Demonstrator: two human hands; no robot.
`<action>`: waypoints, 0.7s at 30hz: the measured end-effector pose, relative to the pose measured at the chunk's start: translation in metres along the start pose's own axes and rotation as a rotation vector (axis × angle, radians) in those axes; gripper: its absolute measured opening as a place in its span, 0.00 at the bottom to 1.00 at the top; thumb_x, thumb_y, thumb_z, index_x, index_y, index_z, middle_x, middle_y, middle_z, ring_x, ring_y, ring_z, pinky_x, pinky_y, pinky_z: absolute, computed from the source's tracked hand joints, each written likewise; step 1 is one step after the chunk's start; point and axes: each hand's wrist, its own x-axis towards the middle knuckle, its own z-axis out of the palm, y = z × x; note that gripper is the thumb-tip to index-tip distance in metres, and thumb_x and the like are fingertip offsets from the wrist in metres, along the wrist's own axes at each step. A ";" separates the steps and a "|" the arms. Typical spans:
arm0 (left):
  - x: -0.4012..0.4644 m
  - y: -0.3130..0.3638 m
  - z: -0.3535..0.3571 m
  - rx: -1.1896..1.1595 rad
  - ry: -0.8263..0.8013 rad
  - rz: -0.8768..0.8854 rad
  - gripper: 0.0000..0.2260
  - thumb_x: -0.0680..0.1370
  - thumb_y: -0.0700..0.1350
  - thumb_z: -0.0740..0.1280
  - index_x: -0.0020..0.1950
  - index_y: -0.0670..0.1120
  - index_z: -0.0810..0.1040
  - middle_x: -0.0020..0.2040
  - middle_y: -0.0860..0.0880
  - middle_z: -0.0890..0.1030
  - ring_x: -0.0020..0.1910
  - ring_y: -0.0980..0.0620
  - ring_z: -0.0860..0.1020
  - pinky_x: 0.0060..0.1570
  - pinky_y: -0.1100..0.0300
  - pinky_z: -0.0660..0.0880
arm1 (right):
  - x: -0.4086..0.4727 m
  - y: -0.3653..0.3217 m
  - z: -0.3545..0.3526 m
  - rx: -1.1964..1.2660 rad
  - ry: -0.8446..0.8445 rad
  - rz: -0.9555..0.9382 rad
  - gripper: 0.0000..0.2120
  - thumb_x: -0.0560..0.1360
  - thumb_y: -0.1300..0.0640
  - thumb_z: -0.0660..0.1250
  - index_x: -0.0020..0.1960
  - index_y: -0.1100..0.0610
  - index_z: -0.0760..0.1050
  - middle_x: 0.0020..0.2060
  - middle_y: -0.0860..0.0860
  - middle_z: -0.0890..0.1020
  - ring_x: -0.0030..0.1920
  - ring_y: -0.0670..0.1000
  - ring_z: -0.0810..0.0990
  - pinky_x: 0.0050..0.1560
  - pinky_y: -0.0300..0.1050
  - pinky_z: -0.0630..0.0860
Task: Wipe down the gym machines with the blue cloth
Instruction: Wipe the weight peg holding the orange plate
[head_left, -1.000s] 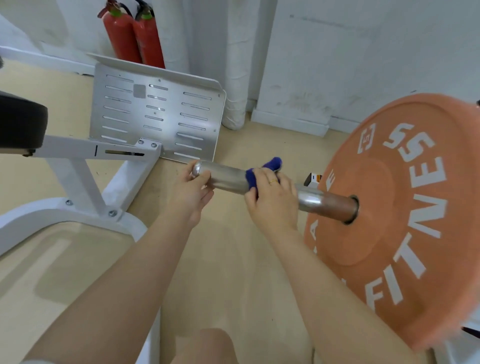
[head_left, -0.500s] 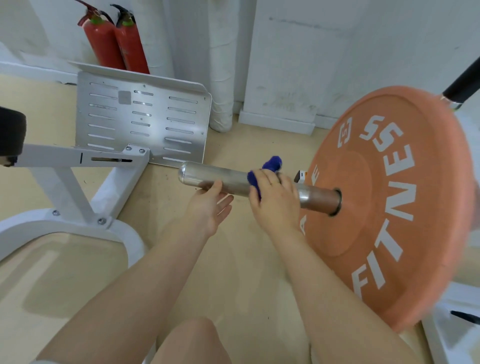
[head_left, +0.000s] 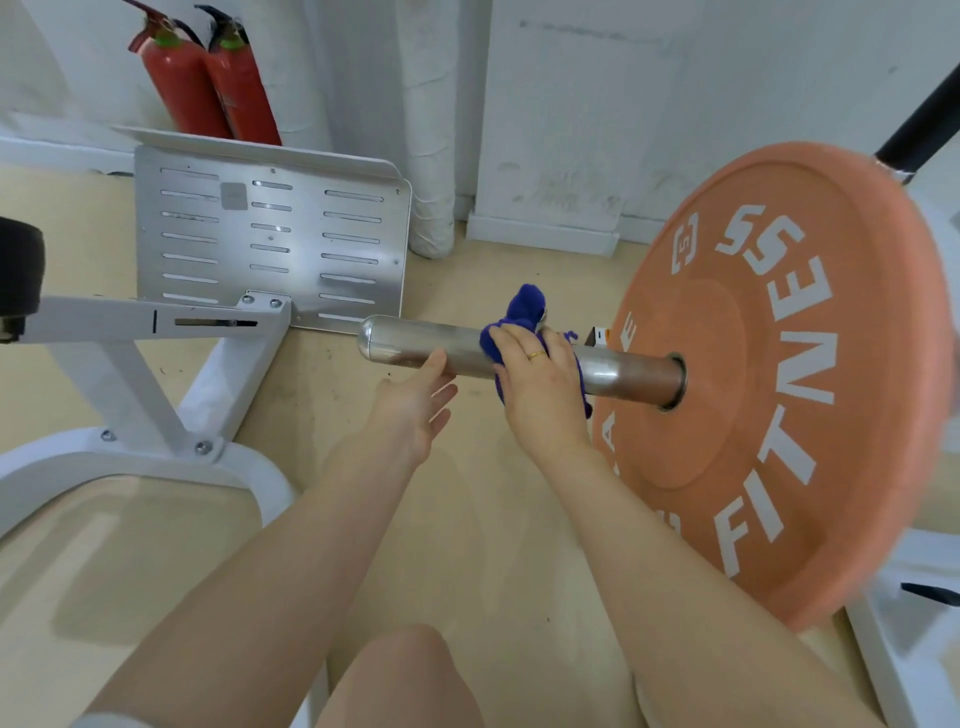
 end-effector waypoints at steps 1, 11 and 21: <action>-0.001 0.000 -0.002 0.008 0.028 0.003 0.35 0.74 0.51 0.69 0.75 0.44 0.55 0.59 0.49 0.78 0.52 0.51 0.78 0.54 0.56 0.71 | -0.005 0.001 -0.002 0.010 0.003 0.065 0.22 0.71 0.66 0.68 0.64 0.58 0.73 0.61 0.52 0.77 0.58 0.61 0.73 0.64 0.54 0.67; 0.008 0.026 -0.047 1.083 0.142 0.925 0.22 0.77 0.41 0.66 0.70 0.46 0.68 0.73 0.44 0.64 0.71 0.47 0.64 0.67 0.55 0.63 | 0.002 -0.036 0.006 -0.047 -0.017 -0.051 0.25 0.65 0.69 0.69 0.62 0.61 0.75 0.58 0.55 0.79 0.50 0.64 0.77 0.61 0.53 0.68; 0.013 0.051 -0.063 0.904 0.072 0.811 0.16 0.75 0.39 0.68 0.62 0.47 0.77 0.50 0.50 0.79 0.53 0.50 0.78 0.53 0.53 0.76 | 0.056 -0.063 -0.011 -0.217 -0.238 -0.197 0.17 0.81 0.52 0.50 0.55 0.57 0.75 0.52 0.54 0.80 0.57 0.58 0.72 0.56 0.50 0.61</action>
